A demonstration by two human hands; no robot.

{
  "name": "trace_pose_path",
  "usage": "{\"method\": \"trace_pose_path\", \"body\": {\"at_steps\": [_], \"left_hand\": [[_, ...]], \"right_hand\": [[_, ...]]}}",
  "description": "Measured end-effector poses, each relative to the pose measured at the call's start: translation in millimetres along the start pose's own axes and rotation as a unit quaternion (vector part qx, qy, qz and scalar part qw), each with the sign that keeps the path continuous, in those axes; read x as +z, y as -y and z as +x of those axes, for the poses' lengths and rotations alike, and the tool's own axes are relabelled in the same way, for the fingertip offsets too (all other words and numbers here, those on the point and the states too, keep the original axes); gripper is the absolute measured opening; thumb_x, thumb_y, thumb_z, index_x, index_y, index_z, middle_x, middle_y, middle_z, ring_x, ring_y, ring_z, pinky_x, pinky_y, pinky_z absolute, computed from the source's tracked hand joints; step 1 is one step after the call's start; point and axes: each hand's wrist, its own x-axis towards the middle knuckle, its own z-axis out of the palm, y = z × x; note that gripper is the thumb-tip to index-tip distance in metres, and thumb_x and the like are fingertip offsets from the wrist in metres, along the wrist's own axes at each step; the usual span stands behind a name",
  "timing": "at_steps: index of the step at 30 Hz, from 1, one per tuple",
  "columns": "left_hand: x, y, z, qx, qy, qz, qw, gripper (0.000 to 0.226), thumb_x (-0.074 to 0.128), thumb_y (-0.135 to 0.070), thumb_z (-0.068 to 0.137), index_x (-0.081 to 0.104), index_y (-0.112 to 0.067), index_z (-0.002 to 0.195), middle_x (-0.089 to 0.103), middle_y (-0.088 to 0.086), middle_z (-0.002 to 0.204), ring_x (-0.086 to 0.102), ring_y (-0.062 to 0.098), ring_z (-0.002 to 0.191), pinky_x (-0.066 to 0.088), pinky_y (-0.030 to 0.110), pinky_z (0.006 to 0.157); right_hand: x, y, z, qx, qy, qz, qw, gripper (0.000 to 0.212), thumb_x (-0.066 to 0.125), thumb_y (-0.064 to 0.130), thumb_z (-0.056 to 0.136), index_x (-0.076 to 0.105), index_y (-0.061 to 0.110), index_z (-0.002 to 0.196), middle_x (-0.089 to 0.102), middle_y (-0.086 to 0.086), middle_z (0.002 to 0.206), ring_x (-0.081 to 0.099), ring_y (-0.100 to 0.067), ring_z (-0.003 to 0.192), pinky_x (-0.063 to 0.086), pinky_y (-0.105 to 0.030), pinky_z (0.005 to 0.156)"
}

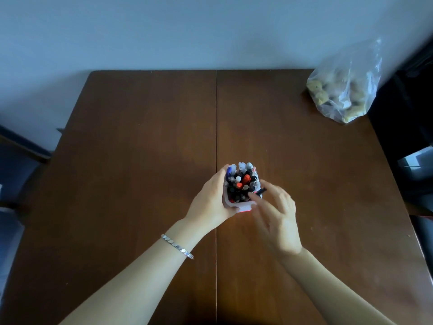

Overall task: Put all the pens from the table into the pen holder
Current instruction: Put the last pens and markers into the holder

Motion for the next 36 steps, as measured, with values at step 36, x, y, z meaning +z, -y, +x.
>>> {"method": "trace_pose_path", "body": {"at_steps": [36], "left_hand": [[-168, 84, 34, -0.124, -0.012, 0.039, 0.991, 0.074, 0.081, -0.012, 0.062, 0.040, -0.033, 0.120, 0.057, -0.016, 0.105, 0.054, 0.012, 0.104, 0.041, 0.024, 0.081]], "right_hand": [[9, 11, 84, 0.215, 0.437, -0.054, 0.871, 0.026, 0.045, 0.029, 0.094, 0.056, 0.024, 0.117, 0.062, 0.003, 0.112, 0.059, -0.018, 0.102, 0.050, -0.035, 0.088]]}}
